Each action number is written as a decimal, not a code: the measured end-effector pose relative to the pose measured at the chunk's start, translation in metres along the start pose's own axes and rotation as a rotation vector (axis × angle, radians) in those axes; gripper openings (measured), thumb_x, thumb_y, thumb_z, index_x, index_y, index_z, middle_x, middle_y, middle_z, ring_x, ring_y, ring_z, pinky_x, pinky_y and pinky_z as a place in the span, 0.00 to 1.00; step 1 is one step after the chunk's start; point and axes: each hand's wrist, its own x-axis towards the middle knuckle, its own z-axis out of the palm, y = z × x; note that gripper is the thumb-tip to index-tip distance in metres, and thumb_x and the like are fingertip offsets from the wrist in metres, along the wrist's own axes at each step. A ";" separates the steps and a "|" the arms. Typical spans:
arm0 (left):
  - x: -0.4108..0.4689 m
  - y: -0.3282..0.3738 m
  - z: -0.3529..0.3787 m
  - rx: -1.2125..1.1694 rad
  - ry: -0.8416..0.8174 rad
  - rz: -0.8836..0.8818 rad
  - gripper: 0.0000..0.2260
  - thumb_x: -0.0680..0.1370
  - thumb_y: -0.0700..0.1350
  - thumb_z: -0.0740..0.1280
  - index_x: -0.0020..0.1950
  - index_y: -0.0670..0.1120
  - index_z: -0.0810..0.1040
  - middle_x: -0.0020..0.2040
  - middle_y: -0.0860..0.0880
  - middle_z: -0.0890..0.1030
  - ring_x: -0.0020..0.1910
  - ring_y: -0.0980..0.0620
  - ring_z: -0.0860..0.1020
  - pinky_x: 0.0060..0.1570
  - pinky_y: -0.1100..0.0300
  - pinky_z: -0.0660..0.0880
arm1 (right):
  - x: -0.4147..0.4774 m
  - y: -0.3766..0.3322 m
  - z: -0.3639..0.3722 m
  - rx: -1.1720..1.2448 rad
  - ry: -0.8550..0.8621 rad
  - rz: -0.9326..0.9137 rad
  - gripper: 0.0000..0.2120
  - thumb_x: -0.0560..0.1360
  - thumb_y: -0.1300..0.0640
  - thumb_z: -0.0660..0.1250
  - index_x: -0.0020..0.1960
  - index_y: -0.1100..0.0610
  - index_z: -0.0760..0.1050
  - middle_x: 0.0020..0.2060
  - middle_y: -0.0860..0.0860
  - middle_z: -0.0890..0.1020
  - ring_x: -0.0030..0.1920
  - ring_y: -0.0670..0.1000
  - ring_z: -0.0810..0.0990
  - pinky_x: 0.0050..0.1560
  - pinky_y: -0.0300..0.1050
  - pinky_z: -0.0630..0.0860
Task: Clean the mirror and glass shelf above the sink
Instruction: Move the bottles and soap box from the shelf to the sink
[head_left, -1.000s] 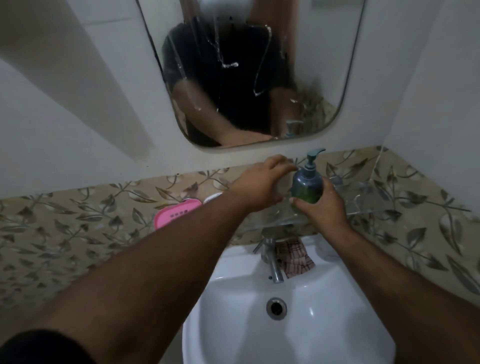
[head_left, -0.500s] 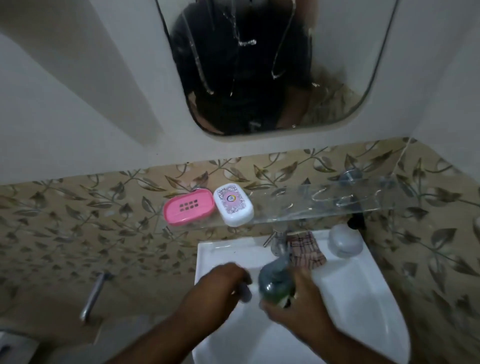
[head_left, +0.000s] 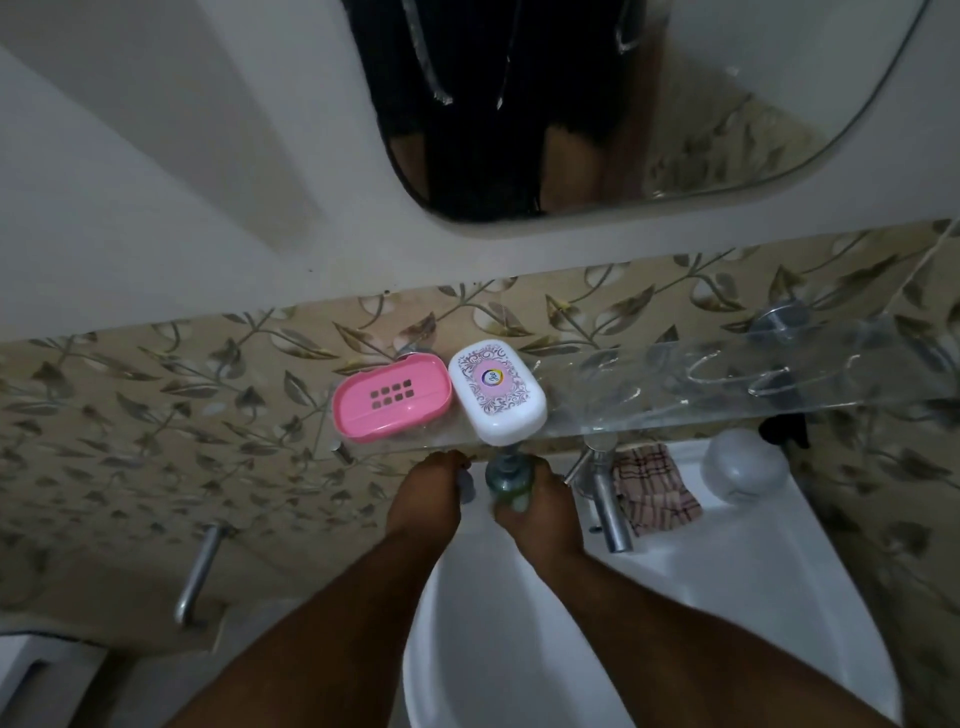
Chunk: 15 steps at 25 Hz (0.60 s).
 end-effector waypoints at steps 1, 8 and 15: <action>0.007 0.001 0.002 -0.008 -0.018 0.006 0.13 0.75 0.34 0.64 0.55 0.43 0.84 0.54 0.45 0.86 0.57 0.43 0.83 0.59 0.56 0.78 | 0.009 0.002 0.002 0.031 0.007 0.038 0.25 0.69 0.57 0.79 0.64 0.53 0.76 0.51 0.48 0.84 0.57 0.56 0.83 0.53 0.32 0.76; 0.023 0.001 0.012 0.017 -0.077 -0.007 0.10 0.76 0.34 0.65 0.52 0.42 0.84 0.57 0.44 0.86 0.61 0.42 0.82 0.65 0.49 0.76 | 0.028 0.014 0.009 -0.077 0.038 -0.016 0.27 0.69 0.53 0.77 0.66 0.52 0.75 0.54 0.53 0.84 0.55 0.60 0.83 0.51 0.42 0.72; 0.023 -0.007 0.022 0.054 -0.053 0.040 0.20 0.76 0.33 0.66 0.66 0.45 0.81 0.58 0.43 0.85 0.60 0.41 0.81 0.64 0.49 0.76 | 0.029 0.023 0.017 -0.053 0.048 -0.057 0.28 0.70 0.54 0.78 0.69 0.52 0.75 0.56 0.52 0.86 0.57 0.58 0.84 0.54 0.41 0.75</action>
